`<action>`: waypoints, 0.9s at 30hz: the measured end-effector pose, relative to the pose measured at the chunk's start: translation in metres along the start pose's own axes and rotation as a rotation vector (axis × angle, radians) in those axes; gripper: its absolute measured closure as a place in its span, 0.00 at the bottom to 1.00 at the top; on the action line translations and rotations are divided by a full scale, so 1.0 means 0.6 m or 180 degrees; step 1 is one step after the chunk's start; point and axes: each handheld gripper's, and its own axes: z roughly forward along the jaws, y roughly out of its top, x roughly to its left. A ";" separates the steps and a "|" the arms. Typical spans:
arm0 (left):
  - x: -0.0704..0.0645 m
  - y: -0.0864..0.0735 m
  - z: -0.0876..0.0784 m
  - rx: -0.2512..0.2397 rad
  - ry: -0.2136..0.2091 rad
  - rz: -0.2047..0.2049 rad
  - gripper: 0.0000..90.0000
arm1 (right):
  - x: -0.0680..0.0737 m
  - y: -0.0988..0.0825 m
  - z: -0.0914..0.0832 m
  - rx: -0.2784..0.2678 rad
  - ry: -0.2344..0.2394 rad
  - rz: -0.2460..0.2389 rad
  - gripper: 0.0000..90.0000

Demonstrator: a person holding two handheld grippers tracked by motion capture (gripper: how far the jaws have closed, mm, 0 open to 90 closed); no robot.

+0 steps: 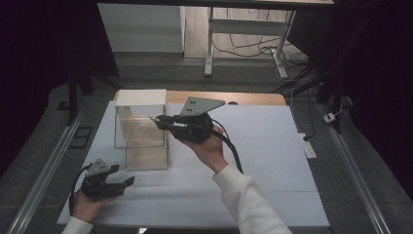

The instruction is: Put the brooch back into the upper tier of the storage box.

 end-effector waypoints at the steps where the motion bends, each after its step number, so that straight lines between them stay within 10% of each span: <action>1: 0.000 0.000 0.000 0.0001 -0.0001 0.0002 0.23 | 0.000 0.000 0.000 0.0000 0.0000 0.0000 0.88; 20: 0.000 -0.002 0.002 0.0021 -0.0011 0.0013 0.23 | 0.016 -0.006 0.053 0.0142 -0.0009 -0.0100 0.87; 27: 0.000 -0.002 0.001 0.0016 -0.0011 0.0012 0.23 | 0.017 -0.008 0.046 0.0141 -0.0125 -0.0078 0.68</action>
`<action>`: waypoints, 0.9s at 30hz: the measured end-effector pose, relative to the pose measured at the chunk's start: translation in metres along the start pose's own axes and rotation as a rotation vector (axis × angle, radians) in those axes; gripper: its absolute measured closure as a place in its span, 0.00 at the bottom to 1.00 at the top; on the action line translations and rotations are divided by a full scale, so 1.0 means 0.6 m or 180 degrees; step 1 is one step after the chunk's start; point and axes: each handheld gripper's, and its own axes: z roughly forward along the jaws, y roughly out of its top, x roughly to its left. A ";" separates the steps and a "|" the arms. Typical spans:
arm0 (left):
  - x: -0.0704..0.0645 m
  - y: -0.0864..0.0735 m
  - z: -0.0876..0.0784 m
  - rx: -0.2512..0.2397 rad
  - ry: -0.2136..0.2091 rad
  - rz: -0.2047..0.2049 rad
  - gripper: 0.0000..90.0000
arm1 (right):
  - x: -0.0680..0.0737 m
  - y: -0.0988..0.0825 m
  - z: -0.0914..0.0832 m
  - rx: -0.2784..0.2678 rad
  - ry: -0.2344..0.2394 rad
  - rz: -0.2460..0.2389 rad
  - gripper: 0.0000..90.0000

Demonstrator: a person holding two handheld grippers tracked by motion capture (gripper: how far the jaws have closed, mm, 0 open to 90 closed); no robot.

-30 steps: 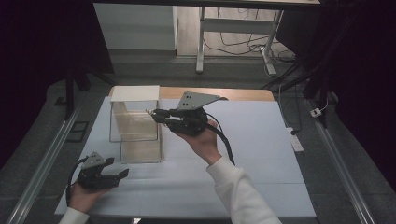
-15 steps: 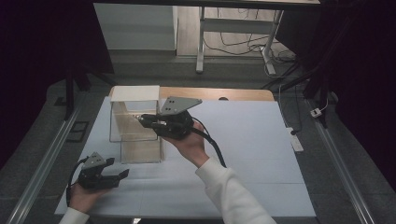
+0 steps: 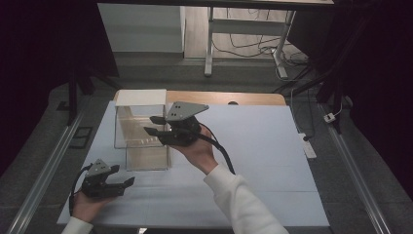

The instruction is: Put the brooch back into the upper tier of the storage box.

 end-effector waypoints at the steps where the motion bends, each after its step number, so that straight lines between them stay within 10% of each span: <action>1: 0.000 0.000 0.000 0.0001 -0.0001 -0.0001 0.23 | 0.000 0.000 -0.002 -0.0002 -0.0008 -0.0003 0.67; 27: -0.001 0.001 -0.001 0.0002 0.0009 0.0005 0.23 | -0.022 -0.059 -0.119 0.0066 -0.0392 0.0099 0.54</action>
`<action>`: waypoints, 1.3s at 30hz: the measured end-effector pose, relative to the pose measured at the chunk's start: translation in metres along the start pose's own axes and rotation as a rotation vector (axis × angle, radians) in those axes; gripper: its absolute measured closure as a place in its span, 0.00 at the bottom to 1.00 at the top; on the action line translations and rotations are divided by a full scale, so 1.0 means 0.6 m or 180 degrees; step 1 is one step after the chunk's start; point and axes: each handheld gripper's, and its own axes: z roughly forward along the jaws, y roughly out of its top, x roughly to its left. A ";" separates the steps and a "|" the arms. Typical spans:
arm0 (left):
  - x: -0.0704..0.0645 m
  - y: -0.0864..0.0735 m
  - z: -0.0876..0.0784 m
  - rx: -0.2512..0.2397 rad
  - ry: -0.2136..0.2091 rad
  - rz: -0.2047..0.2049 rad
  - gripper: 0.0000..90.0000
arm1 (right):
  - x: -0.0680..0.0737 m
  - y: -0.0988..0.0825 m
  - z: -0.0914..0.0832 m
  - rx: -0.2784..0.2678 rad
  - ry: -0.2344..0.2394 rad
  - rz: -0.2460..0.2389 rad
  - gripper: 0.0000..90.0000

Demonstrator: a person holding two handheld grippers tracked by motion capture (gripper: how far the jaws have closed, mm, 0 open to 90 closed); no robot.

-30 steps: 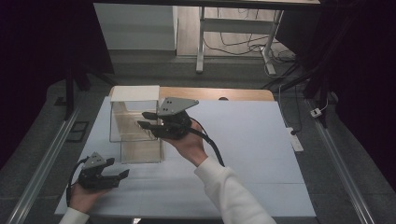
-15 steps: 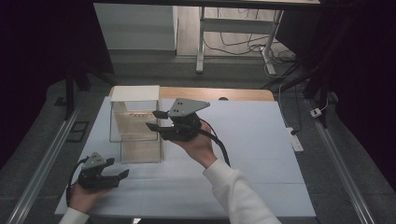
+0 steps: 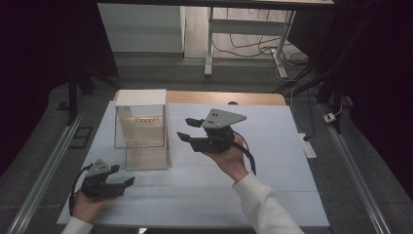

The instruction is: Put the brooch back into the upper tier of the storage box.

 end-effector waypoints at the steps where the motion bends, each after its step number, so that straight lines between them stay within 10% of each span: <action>1: 0.000 0.000 0.000 0.0005 -0.0003 0.0003 0.23 | -0.002 -0.005 -0.007 0.0011 -0.0029 0.0018 0.53; 39: -0.002 0.001 -0.002 0.0001 0.0015 0.0007 0.23 | -0.043 -0.313 -0.288 0.0871 -0.1170 0.0566 0.43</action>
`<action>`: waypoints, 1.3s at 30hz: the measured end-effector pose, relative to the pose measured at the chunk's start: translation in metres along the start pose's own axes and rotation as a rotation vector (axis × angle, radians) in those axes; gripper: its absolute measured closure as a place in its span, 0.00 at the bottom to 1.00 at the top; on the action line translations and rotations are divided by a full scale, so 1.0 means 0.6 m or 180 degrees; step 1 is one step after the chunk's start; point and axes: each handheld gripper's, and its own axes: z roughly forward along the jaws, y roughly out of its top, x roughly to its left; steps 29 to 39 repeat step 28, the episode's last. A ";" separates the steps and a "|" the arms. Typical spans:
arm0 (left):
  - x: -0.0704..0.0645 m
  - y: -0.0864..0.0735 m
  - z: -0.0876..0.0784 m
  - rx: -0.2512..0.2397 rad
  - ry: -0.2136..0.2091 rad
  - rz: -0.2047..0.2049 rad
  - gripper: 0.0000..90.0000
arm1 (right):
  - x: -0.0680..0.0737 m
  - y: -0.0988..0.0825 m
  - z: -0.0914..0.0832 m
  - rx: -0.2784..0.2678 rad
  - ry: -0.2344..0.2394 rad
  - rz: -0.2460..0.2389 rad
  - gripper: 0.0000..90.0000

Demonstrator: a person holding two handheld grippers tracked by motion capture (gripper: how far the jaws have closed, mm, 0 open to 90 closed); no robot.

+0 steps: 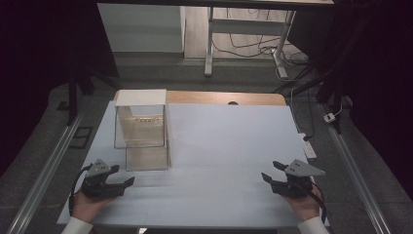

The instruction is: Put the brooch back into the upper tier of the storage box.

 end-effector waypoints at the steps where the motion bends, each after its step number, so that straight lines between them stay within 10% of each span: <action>1: 0.000 0.000 0.000 0.0000 0.0001 0.0001 0.23 | -0.003 -0.007 0.000 0.0001 -0.0013 0.0016 0.43; 39: -0.002 0.002 0.001 -0.0010 -0.0004 0.0025 0.23 | -0.015 -0.041 0.006 0.0105 -0.0024 0.0010 0.42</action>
